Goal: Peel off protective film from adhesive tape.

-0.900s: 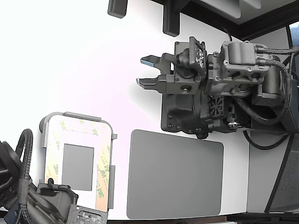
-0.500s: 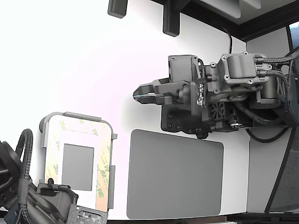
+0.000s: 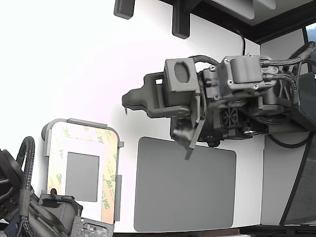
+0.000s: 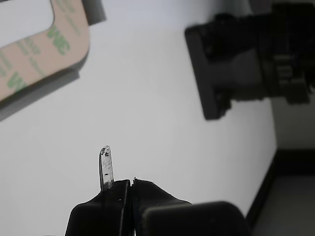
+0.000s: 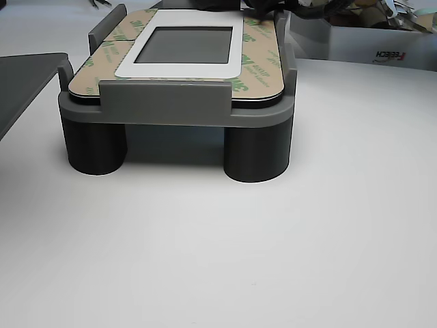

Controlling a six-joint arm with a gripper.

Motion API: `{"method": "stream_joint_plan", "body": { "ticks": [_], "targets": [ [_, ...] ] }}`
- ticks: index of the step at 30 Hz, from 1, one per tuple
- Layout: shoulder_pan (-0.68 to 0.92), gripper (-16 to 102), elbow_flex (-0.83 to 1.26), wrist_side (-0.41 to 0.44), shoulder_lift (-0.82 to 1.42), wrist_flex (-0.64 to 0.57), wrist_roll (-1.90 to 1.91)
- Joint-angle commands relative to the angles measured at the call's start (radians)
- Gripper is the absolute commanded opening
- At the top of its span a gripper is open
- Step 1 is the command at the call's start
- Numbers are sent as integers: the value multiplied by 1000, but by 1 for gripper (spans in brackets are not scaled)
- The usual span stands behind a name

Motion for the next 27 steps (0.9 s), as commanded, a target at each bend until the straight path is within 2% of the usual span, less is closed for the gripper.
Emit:
{"method": "stream_joint_plan", "body": {
  "ticks": [1,4,13,17,24,27],
  "targets": [
    [17,-12,-77,11,-163,-106,-37],
    [28,-12,-173,-14,-308,-106,-118],
    [190,-12,-201,52,-436,-178,-258],
    [295,-12,-256,104,-515,-161,-256],
    [414,-12,-416,146,-635,-83,-250],
    [466,-12,-428,179,-664,-95,-249]
  ]
}}
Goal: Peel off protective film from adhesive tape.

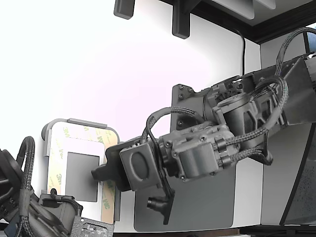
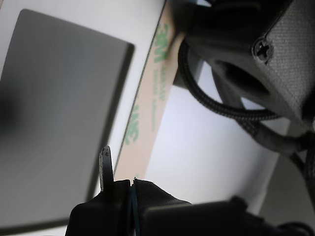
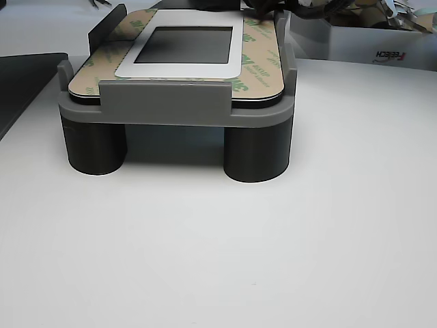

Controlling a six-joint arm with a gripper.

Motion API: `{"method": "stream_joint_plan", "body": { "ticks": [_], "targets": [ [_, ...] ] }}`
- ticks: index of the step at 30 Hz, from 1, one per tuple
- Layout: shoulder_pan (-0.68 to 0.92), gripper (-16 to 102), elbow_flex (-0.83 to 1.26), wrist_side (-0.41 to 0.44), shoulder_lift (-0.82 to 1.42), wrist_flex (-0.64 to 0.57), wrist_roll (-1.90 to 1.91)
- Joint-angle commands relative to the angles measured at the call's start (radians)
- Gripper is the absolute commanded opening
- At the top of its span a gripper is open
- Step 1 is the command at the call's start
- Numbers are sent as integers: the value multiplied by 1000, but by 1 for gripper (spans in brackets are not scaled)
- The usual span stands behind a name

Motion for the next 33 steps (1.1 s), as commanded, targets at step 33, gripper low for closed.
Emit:
{"method": "stream_joint_plan", "body": {
  "ticks": [33],
  "targets": [
    [141,-11,-100,34,-175,-64,-35]
  ]
}}
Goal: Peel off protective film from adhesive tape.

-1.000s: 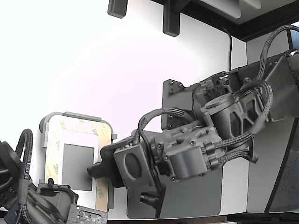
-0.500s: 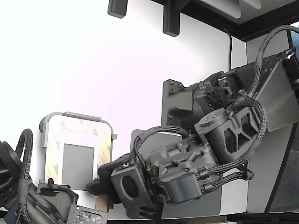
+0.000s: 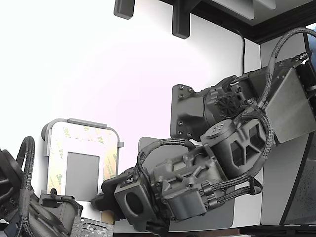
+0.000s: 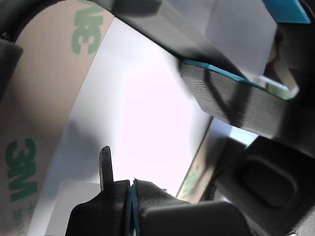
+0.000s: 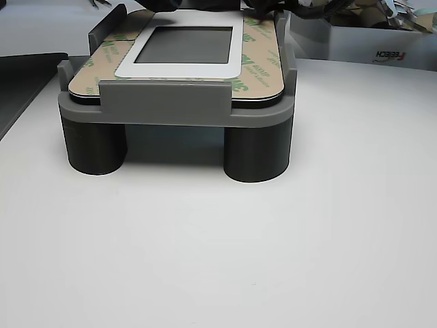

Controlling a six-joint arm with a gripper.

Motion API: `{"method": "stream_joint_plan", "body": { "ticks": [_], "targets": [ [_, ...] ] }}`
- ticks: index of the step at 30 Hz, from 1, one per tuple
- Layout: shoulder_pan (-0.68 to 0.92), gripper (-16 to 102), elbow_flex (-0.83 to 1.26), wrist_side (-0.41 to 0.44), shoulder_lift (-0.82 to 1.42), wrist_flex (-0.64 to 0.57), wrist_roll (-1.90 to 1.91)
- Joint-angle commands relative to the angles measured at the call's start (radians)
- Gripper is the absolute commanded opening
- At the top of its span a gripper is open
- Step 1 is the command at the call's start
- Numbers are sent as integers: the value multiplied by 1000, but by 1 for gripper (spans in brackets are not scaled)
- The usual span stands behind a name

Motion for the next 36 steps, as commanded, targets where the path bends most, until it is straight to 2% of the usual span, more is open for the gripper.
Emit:
{"method": "stream_joint_plan", "body": {
  "ticks": [1,12,36],
  "targets": [
    [-8,-11,-23,-3,14,-8,-14],
    [-9,-11,-49,-37,-28,-21,-92],
    [-9,-11,-104,-41,-67,38,-81]
  ]
}}
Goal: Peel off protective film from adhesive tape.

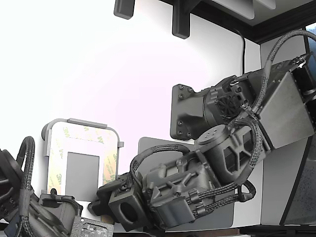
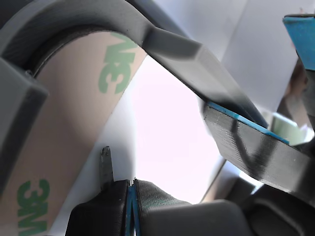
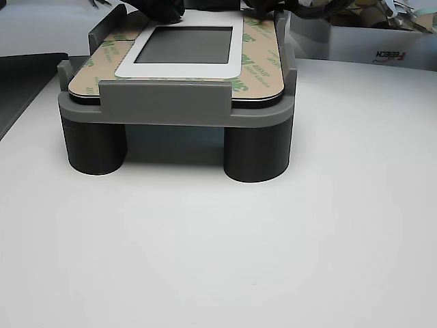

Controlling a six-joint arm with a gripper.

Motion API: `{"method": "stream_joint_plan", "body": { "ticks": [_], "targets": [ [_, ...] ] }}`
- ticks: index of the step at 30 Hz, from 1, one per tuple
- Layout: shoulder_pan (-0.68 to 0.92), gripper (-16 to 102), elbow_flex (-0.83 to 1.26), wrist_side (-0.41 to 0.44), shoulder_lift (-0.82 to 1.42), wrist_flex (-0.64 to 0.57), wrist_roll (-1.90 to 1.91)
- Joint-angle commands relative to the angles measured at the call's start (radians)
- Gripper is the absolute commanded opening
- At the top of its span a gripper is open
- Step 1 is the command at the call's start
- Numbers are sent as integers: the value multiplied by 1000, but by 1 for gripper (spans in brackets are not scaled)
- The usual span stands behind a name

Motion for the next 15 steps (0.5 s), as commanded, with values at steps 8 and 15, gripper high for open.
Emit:
{"method": "stream_joint_plan", "body": {
  "ticks": [8,15],
  "targets": [
    [-6,-11,-40,-3,15,15,8],
    [-5,-11,-38,-8,15,17,15]
  ]
}}
